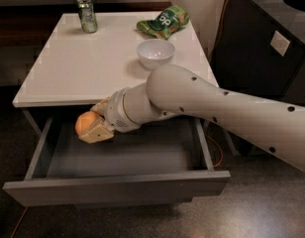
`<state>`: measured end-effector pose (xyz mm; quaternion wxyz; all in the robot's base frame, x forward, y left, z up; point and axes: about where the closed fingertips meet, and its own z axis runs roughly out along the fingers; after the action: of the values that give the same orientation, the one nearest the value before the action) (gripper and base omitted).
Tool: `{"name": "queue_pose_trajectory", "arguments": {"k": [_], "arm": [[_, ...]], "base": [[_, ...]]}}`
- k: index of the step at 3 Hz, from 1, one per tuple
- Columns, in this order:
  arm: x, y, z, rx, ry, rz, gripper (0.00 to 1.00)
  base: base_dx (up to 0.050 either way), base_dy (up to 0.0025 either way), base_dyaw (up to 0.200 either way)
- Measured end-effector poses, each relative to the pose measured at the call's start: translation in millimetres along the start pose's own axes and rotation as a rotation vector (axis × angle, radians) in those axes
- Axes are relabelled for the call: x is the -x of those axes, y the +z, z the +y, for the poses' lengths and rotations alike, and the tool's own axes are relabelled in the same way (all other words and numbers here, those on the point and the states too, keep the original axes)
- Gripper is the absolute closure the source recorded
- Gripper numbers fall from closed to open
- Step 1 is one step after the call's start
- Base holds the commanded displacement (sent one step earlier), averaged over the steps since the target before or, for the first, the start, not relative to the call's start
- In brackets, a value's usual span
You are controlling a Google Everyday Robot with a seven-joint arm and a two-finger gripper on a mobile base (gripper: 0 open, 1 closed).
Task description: Place orange into top drawer
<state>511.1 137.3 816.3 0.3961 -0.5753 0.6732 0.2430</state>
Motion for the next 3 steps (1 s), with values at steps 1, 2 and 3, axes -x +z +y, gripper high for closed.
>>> {"name": "queue_pose_trajectory", "arguments": {"k": [1, 2, 3], "arm": [[-53.7, 15.0, 3.2, -0.037, -0.006, 0.095, 1.0], [-80.5, 21.6, 0.7, -0.076, -0.024, 0.141, 1.0], [-115.7, 31.7, -6.0, -0.113, -0.008, 0.174, 1.0]], "base": [[0.0, 0.0, 0.0], [0.0, 0.0, 0.0], [0.0, 0.0, 0.0]]}}
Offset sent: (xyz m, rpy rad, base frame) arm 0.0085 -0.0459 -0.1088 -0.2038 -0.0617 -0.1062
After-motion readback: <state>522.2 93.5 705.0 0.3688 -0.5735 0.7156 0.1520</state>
